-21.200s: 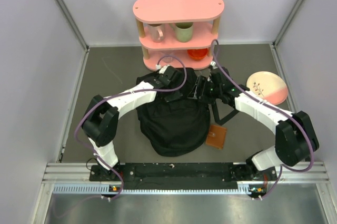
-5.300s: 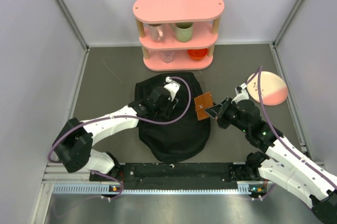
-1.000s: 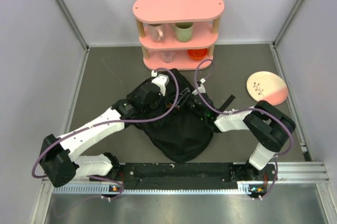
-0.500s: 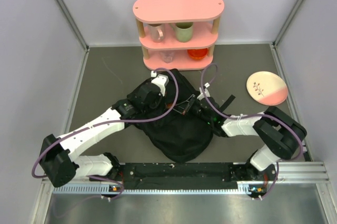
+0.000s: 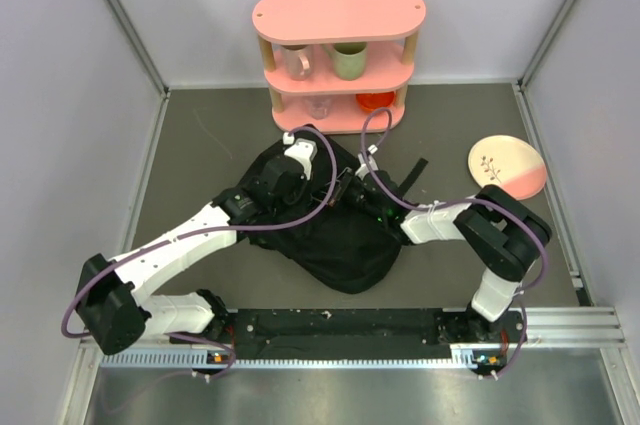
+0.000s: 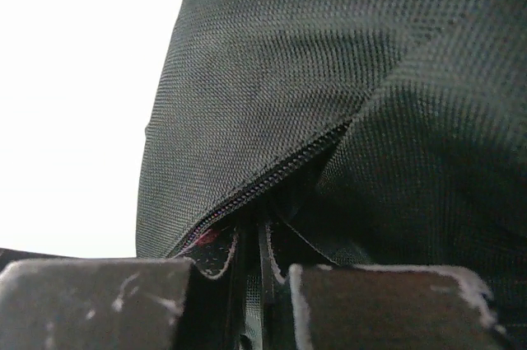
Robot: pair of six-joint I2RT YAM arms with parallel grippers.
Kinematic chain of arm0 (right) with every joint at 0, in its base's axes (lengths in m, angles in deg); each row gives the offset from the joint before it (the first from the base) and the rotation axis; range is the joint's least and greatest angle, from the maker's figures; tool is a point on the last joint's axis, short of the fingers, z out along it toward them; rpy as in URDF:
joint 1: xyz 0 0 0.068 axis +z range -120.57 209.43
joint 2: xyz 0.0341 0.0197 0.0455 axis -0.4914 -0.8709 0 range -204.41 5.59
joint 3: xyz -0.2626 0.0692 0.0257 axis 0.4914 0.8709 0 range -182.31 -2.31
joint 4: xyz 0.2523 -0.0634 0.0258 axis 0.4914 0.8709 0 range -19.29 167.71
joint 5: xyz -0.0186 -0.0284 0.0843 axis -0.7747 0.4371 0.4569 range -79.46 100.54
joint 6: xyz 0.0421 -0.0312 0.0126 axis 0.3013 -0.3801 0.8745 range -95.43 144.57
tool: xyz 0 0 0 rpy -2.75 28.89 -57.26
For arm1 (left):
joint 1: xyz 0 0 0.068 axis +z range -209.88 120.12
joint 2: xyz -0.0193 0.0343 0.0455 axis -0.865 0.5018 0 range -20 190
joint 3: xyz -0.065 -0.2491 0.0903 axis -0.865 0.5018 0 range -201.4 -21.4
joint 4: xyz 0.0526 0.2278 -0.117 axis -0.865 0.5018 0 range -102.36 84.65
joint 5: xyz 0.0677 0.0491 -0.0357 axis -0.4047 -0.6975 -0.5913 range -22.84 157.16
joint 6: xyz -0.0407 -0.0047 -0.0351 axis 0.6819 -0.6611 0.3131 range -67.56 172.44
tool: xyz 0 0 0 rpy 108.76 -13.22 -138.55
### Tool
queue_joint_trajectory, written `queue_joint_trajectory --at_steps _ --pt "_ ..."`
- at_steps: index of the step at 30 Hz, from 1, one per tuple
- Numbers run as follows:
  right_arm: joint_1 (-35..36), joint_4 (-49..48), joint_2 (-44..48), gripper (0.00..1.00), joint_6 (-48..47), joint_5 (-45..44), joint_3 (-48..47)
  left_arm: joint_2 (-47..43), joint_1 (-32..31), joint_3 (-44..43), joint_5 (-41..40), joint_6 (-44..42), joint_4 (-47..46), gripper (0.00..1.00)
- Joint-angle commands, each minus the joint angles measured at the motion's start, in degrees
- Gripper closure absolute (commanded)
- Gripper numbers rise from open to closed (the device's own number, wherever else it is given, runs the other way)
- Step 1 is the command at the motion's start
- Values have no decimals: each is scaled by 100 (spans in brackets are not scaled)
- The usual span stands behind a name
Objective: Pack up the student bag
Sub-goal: Place the personal item in the student bag.
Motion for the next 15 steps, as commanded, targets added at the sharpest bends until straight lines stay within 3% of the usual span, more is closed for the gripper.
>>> queue_joint_trajectory --at_steps 1,8,10,15 --pt "-36 -338 -154 96 -117 -239 -293 -19 -106 -28 477 135 -213 100" --pt "-27 68 12 90 -415 -47 5 68 -106 -1 389 188 -204 100" --pt "-27 67 178 85 -513 76 164 86 -97 -1 372 206 -160 92" --pt "-36 726 969 58 -978 60 594 -19 -106 16 240 293 -81 70"
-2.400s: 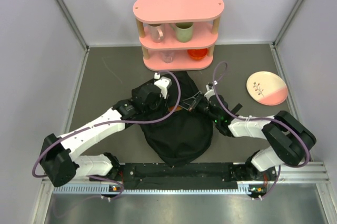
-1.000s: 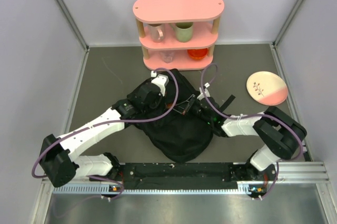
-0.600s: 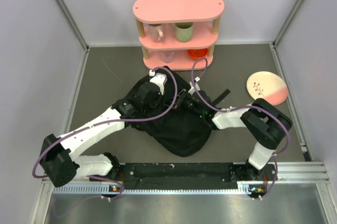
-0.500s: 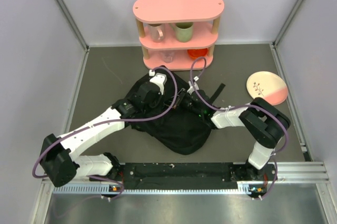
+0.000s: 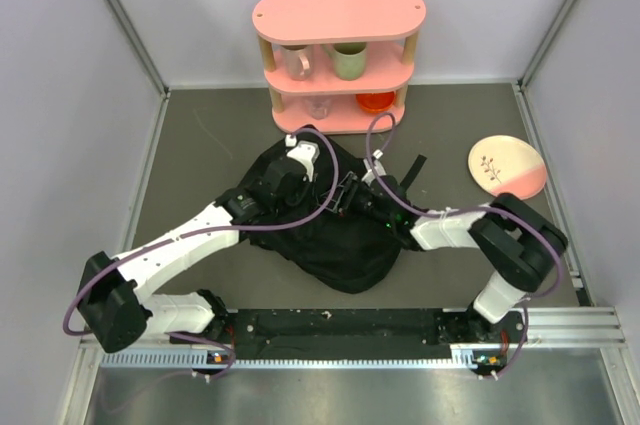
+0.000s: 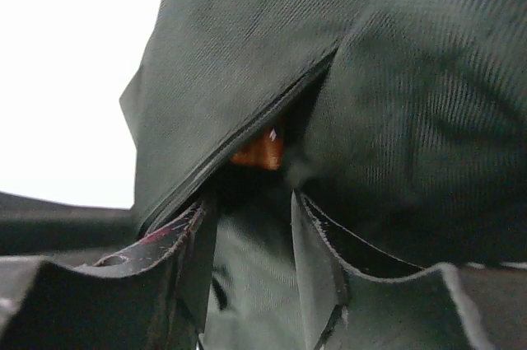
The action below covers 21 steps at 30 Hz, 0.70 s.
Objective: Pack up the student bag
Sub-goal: Place the personal item in the student bag, then zip the student bag at the center of the board.
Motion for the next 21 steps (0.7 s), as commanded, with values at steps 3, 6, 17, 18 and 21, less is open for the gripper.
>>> queue_joint_trajectory --at_steps 3,6,17,18,21 --pt "-30 1242 1416 52 -890 -138 405 -264 -78 82 47 237 -68 59" --pt "-38 2618 2067 52 -1145 -593 344 -467 -78 100 -76 360 125 55" --pt "-610 4551 2482 49 -1708 -1070 -578 -1495 -69 890 26 546 -136 34" --pt "-601 4560 2429 49 -1717 -1044 -658 -1487 -69 978 186 466 -286 34" --pt "-610 4569 2245 49 -1717 -850 -860 -1259 -69 988 451 132 -744 34"
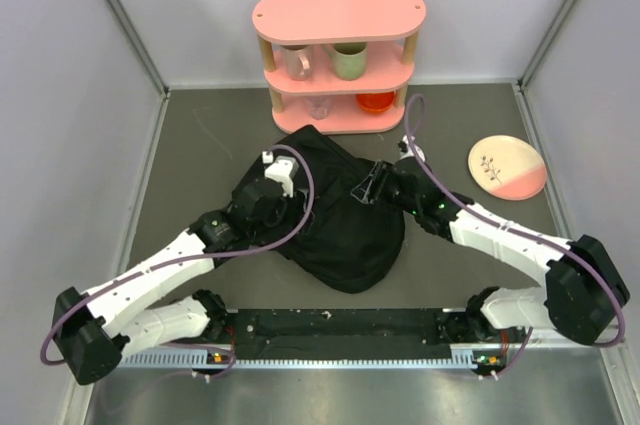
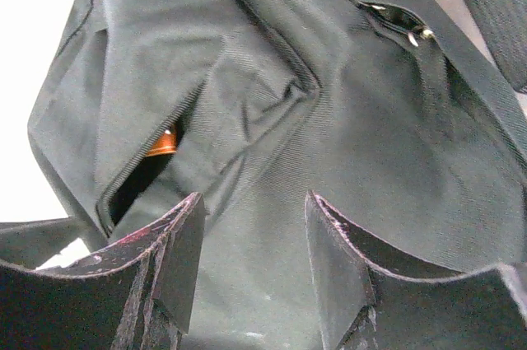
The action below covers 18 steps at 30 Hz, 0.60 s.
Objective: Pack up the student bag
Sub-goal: Zip the student bag at the center of the board.
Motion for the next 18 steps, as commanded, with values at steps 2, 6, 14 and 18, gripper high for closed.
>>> queue_joint_trajectory --at_steps 2,6,14,18 --pt "-26 165 -235 49 -152 226 -496 565 -14 -94 595 -522 -779 34" --pt "-35 165 -86 49 -91 200 -355 1242 -23 -577 850 -637 -543 34" --pt "-52 182 292 48 6 155 40 1990 -23 -701 595 -663 -525 40" --pt "-96 200 354 48 33 164 128 1965 -23 -746 1138 -786 -515 79"
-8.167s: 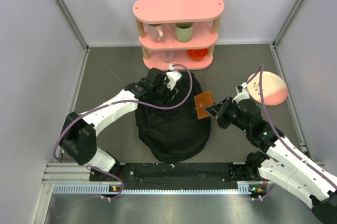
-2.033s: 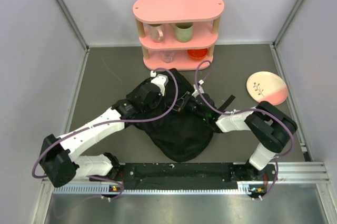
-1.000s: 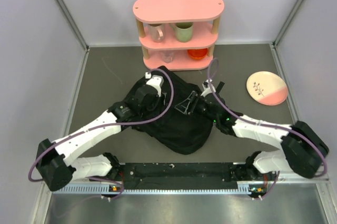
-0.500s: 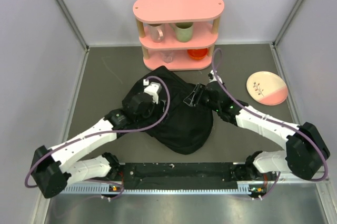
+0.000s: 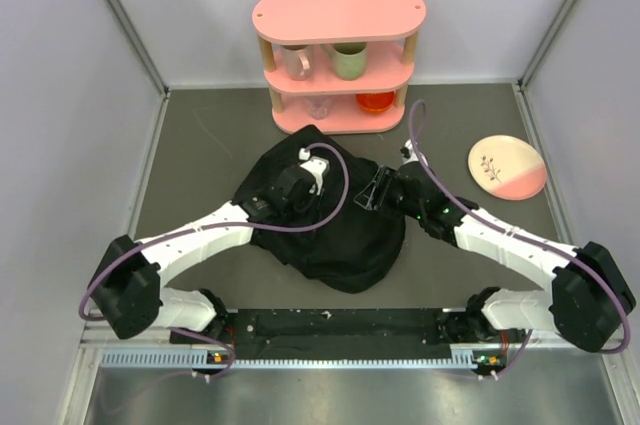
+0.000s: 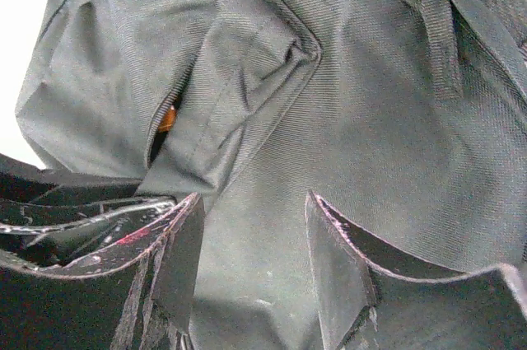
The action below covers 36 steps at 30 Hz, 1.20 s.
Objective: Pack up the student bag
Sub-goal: Zip the student bag at the center of the board.
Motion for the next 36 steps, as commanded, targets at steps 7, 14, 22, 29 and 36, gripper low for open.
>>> queue_joint_trajectory --at_steps 7,14,22,29,36 --pt "-208 6 175 48 -77 29 -53 -797 -36 104 1366 -453 -449 100" --pt "-681 128 -35 46 -332 99 -361 -1606 -36 587 1930 -630 -826 96" --pt "-1324 374 -501 32 -1139 757 -791 -2107 -19 640 691 -24 -231 34" --pt "-1676 515 -1433 29 -1861 1339 -1099 -3337 -19 868 -678 793 288 18" --pt "-1887 455 -1724 41 -2090 1539 -854 -4365 -19 1632 -1753 2770 1397 7"
